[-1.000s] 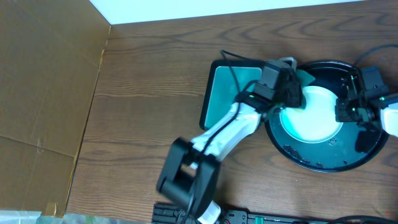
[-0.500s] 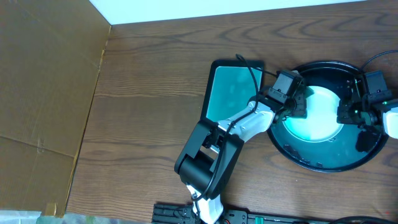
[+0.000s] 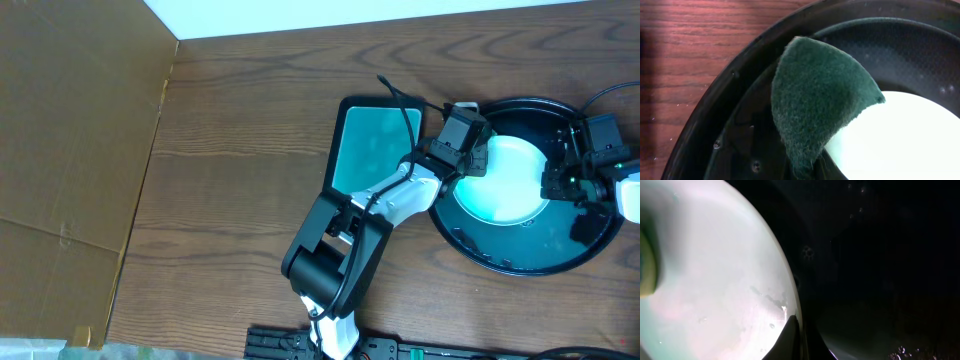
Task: Clean dirty plates on tray and stack at the side
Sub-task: 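Scrub the plate again with the sponge while right gripper holds rim, then return the sponge to the basin with the left gripper, then lift the white plate with the right gripper and carry it off right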
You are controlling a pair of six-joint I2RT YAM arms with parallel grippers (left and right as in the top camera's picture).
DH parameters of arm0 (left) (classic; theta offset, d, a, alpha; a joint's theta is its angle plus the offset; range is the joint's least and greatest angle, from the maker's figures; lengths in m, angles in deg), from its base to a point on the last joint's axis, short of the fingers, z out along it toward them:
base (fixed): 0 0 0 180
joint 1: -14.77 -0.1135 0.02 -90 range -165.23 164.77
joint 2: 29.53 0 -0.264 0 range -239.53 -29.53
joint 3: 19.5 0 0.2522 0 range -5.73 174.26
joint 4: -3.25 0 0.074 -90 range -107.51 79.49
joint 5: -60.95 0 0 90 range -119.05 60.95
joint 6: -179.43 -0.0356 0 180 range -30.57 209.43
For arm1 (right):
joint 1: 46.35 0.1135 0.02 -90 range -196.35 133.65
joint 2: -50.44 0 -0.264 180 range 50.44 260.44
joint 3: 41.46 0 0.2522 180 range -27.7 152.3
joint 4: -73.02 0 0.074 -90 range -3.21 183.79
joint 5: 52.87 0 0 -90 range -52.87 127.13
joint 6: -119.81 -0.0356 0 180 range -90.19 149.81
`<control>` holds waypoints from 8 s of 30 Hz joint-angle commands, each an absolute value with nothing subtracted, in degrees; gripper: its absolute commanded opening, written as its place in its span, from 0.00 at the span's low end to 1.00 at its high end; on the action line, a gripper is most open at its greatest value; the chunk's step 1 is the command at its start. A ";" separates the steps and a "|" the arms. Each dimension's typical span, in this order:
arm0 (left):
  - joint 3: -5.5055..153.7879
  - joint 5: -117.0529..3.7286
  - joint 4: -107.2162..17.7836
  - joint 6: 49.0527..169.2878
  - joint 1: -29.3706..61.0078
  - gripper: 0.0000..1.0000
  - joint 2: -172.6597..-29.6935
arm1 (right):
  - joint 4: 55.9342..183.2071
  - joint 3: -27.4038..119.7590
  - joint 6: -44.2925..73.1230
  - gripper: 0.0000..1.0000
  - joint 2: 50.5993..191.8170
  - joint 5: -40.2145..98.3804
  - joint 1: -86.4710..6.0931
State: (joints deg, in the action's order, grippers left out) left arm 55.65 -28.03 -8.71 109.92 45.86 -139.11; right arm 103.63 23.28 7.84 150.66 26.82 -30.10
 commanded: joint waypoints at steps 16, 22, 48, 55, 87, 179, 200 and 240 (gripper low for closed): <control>55.13 -41.17 -13.62 104.39 43.87 0.07 -140.09 | 103.15 22.01 7.60 0.01 151.23 29.60 -30.30; 55.13 -41.95 -18.50 103.59 43.76 0.07 -134.15 | 102.95 22.01 7.60 0.01 151.21 29.62 -30.30; 54.69 -32.25 -14.65 100.35 42.67 0.07 -140.38 | 101.53 22.01 7.60 0.01 151.21 29.60 -30.30; 54.69 -32.16 -6.08 100.66 41.53 0.07 -140.77 | 101.55 22.01 7.60 0.01 151.21 29.57 -30.30; 54.71 -26.83 -9.14 99.61 39.33 0.07 -140.22 | 102.21 22.01 7.60 0.01 151.21 29.60 -30.30; 54.64 -20.79 -25.54 112.02 22.47 0.77 -117.82 | 79.65 39.48 95.42 0.01 138.60 108.83 0.59; 54.64 -20.82 -28.14 112.04 22.39 0.80 -117.86 | 111.65 39.26 58.85 0.01 138.70 66.80 -6.43; 54.58 -20.84 -28.27 112.07 22.39 0.80 -117.89 | 97.09 39.41 93.30 0.01 134.44 103.63 -0.53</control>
